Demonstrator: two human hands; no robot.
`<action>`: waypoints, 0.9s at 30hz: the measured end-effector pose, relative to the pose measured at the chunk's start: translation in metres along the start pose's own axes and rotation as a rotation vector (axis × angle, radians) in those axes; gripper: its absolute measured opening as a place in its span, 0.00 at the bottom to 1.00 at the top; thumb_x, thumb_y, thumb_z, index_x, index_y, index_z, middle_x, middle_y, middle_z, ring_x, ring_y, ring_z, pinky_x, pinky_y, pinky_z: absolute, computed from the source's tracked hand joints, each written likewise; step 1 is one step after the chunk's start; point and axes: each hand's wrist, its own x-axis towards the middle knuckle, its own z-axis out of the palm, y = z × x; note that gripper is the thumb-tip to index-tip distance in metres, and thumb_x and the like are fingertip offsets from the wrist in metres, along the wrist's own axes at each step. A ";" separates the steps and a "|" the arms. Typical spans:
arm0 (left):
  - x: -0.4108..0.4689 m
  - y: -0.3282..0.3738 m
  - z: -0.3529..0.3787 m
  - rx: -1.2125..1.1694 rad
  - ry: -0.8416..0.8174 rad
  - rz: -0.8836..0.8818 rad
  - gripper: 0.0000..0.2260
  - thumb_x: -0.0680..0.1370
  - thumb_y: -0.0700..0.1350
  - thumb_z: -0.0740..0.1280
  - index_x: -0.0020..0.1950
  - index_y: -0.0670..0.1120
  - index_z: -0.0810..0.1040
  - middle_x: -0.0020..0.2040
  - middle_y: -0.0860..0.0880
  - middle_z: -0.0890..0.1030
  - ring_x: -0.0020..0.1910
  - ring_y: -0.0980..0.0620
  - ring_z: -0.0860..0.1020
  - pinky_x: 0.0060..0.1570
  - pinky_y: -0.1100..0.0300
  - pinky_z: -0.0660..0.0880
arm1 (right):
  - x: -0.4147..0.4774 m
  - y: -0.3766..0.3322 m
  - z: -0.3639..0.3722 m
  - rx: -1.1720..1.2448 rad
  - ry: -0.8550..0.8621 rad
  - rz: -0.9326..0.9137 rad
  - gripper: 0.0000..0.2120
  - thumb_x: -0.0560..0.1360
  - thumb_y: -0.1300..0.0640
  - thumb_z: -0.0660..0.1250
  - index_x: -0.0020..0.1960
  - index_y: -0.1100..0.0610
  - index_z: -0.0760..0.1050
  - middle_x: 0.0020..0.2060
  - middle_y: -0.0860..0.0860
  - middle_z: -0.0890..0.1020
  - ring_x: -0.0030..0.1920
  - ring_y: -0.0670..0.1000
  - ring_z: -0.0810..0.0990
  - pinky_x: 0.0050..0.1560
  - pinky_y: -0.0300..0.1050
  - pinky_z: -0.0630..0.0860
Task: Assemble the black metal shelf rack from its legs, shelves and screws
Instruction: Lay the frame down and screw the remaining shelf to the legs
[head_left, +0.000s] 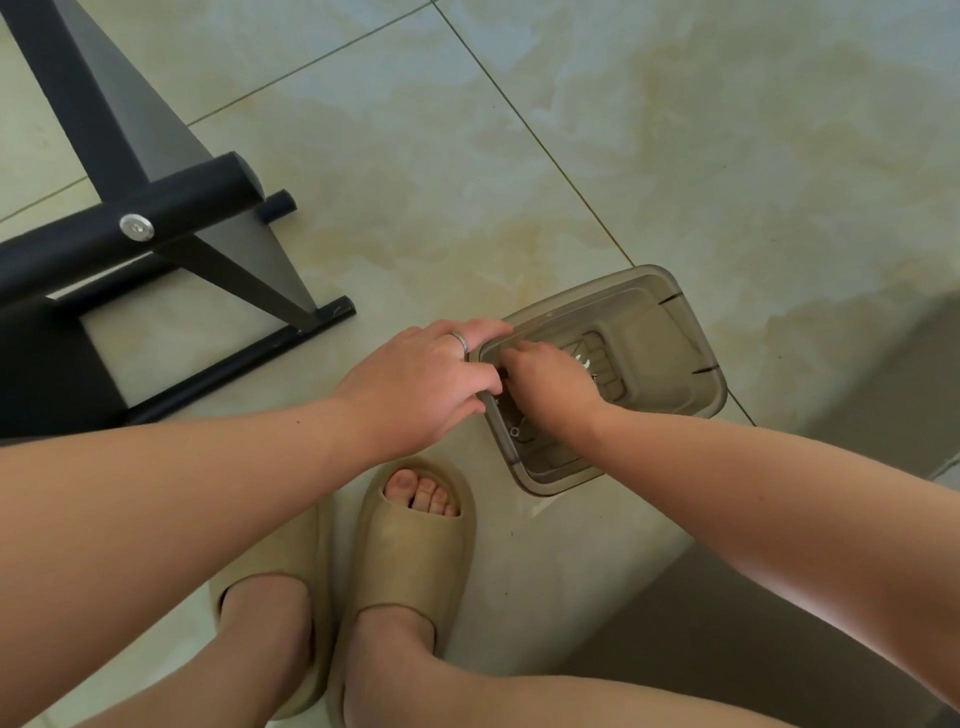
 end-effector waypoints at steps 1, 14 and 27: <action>0.000 0.000 0.000 0.004 0.000 0.001 0.09 0.81 0.50 0.66 0.59 0.53 0.81 0.78 0.51 0.63 0.67 0.45 0.71 0.62 0.49 0.70 | -0.001 0.004 -0.001 -0.017 0.013 -0.018 0.13 0.81 0.61 0.60 0.65 0.58 0.73 0.57 0.56 0.79 0.57 0.60 0.77 0.45 0.50 0.72; 0.003 0.002 0.001 0.027 0.003 -0.021 0.07 0.81 0.50 0.66 0.57 0.53 0.81 0.78 0.50 0.63 0.62 0.45 0.73 0.57 0.51 0.70 | 0.000 0.012 -0.010 -0.291 -0.051 -0.155 0.14 0.83 0.59 0.58 0.65 0.57 0.75 0.60 0.56 0.77 0.61 0.59 0.73 0.60 0.51 0.70; -0.014 0.024 -0.095 0.073 -0.265 -0.197 0.15 0.82 0.50 0.62 0.69 0.56 0.73 0.71 0.53 0.72 0.63 0.49 0.76 0.55 0.54 0.74 | -0.060 -0.002 -0.151 0.400 0.172 0.148 0.06 0.76 0.61 0.70 0.47 0.51 0.80 0.38 0.42 0.79 0.43 0.48 0.80 0.46 0.40 0.76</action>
